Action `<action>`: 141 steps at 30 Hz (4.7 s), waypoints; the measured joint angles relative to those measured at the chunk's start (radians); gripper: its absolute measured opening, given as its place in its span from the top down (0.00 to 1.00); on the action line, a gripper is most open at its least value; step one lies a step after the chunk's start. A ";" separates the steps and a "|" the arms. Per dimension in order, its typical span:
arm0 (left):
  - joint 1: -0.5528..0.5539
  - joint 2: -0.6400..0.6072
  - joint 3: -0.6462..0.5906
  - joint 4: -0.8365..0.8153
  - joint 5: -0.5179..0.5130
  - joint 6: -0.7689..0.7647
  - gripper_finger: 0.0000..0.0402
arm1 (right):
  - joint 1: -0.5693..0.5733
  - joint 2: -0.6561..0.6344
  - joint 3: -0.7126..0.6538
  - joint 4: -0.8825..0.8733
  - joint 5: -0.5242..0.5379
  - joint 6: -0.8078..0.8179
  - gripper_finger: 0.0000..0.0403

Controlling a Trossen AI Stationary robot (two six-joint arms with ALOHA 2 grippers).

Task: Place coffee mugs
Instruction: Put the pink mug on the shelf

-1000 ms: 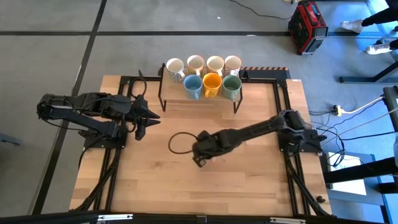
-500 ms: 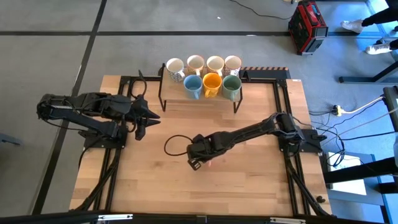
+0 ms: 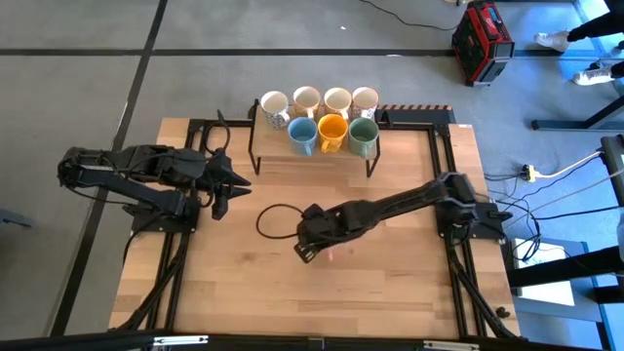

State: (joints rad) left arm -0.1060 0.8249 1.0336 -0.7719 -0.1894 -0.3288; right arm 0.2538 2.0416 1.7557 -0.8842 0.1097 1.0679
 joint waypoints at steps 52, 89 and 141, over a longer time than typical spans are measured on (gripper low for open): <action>0.000 0.000 0.000 0.014 0.000 -0.012 0.76 | 0.351 0.124 -0.392 0.475 0.908 0.370 0.65; 0.001 -0.210 0.000 -0.030 0.043 0.017 0.76 | 0.117 0.130 0.003 0.438 0.849 -0.189 0.94; 0.001 -0.243 0.000 -0.027 0.053 0.120 0.76 | -0.283 0.235 0.325 0.464 0.658 -0.534 0.94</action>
State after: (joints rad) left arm -0.1051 0.5819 1.0336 -0.7994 -0.1364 -0.2085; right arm -0.0290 2.2770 2.0811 -0.4206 0.7679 0.5341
